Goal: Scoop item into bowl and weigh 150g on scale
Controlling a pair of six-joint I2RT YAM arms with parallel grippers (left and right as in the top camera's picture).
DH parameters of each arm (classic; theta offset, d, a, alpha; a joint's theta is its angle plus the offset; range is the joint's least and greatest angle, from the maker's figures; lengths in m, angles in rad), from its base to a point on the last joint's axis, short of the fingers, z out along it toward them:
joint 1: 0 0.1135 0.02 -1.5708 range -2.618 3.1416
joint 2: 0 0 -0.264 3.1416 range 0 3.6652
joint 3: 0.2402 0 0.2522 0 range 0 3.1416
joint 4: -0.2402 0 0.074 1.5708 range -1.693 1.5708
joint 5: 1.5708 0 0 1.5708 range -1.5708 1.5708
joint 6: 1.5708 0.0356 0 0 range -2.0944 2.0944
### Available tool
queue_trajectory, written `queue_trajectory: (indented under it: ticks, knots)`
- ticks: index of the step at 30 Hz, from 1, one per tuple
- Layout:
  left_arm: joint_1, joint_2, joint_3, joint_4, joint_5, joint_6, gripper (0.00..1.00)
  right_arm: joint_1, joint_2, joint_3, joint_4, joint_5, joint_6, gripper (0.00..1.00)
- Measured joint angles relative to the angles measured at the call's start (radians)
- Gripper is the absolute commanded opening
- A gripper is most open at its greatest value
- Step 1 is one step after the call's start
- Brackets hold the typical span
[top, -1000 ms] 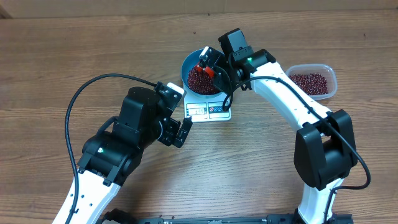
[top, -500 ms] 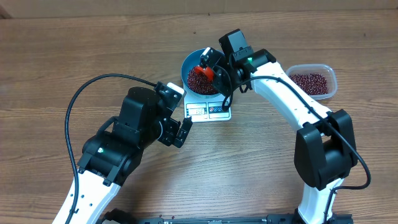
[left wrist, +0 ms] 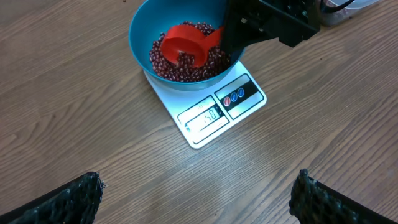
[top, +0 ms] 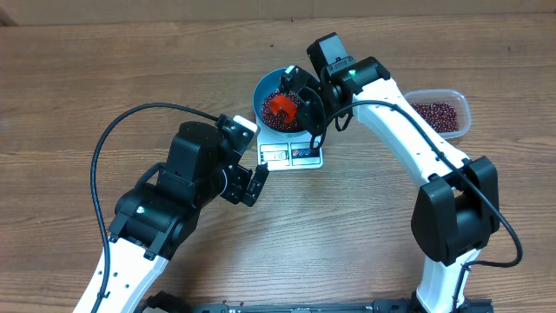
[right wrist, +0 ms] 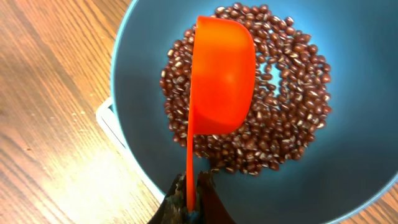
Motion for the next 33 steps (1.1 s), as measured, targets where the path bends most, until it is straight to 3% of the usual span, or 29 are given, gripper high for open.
queue_trajectory:
  ticks: [7, 23, 33]
  knots:
    - [0.0, 0.0, 0.0, 0.0, 0.0, 0.0, 1.0, -0.01, 0.0, 0.0, -0.001, -0.081, 0.028, 0.03]
    - [0.0, 0.0, 0.0, 0.0, 0.0, 0.0, 1.0, -0.202, 0.0, 0.0, -0.001, -0.388, 0.083, 0.03]
    - [0.0, 0.0, 0.0, 0.0, 0.0, 0.0, 1.0, -0.202, 0.0, 0.0, -0.001, -0.388, 0.082, 0.03]
